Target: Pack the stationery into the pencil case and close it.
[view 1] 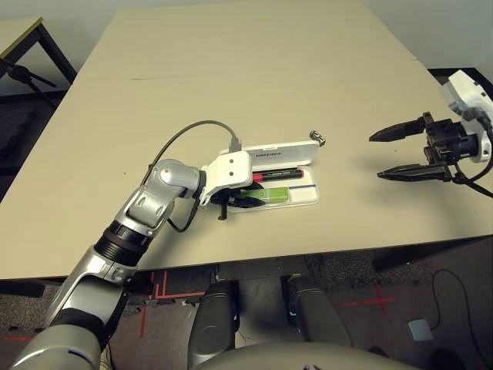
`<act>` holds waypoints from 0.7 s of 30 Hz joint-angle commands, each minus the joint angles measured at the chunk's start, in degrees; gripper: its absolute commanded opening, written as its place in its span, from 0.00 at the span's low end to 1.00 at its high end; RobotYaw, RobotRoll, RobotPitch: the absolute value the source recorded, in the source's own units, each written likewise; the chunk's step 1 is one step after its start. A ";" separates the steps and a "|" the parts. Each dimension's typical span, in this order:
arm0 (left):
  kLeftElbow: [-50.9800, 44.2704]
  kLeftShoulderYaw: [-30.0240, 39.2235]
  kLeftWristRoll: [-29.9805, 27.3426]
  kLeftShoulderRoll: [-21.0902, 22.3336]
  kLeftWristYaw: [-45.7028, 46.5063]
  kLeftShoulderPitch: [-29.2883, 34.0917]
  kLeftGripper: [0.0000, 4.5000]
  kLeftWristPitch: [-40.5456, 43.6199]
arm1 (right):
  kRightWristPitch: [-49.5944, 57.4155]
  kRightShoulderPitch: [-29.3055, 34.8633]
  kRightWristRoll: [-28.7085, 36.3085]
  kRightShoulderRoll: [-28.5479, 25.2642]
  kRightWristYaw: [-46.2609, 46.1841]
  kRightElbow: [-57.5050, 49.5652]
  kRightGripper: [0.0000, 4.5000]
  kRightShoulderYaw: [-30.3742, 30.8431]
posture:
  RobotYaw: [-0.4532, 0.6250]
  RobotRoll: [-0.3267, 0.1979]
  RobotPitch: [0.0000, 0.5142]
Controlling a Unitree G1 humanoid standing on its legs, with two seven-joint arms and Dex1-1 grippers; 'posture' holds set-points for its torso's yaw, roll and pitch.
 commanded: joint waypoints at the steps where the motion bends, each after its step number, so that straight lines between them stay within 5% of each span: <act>1: 0.88 -0.63 1.44 -0.51 0.33 -0.70 0.33 -1.60 | 0.24 0.00 -1.06 1.07 0.22 -0.49 1.00 -2.40 | 0.37 0.62 0.25; 9: -1.84 0.38 0.40 1.13 -1.14 0.86 0.98 -0.53 | 0.43 -0.72 -7.38 4.47 -6.27 2.80 1.00 -4.59 | 0.39 0.62 0.26; 21: -11.19 10.92 -8.36 9.26 -4.07 5.64 1.00 1.56 | 7.64 -1.63 -16.92 15.09 -28.39 9.82 1.00 -5.85 | 0.42 0.62 0.25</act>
